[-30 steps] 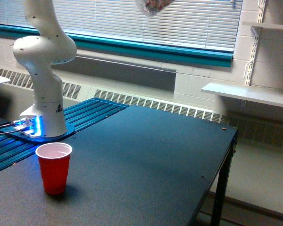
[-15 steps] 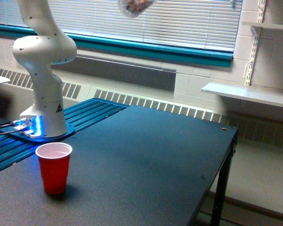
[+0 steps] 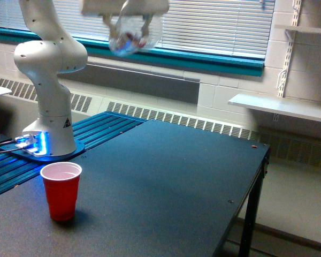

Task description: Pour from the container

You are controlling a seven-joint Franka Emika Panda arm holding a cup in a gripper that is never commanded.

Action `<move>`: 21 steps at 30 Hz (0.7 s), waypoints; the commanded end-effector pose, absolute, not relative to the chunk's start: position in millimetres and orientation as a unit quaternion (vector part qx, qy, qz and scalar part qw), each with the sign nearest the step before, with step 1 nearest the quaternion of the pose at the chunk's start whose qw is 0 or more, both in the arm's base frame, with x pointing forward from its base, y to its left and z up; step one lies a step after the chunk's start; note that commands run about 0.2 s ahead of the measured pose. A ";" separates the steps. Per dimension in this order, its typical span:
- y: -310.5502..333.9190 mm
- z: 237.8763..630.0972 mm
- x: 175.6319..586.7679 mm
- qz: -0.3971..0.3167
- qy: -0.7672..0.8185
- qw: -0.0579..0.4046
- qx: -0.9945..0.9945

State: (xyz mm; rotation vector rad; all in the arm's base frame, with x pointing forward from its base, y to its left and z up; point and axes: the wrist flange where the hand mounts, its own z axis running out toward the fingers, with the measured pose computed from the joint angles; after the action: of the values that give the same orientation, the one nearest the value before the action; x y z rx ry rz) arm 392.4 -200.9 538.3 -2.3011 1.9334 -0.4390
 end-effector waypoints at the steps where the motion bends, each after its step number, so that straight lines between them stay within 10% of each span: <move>1: -195.3 509.3 369.3 -0.110 0.607 0.053 -0.786; 21: -178.8 482.7 292.8 -0.058 0.568 0.068 -0.818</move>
State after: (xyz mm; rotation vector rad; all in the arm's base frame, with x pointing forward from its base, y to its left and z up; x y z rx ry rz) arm 309.6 -180.5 498.3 -2.3843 1.7914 -0.2246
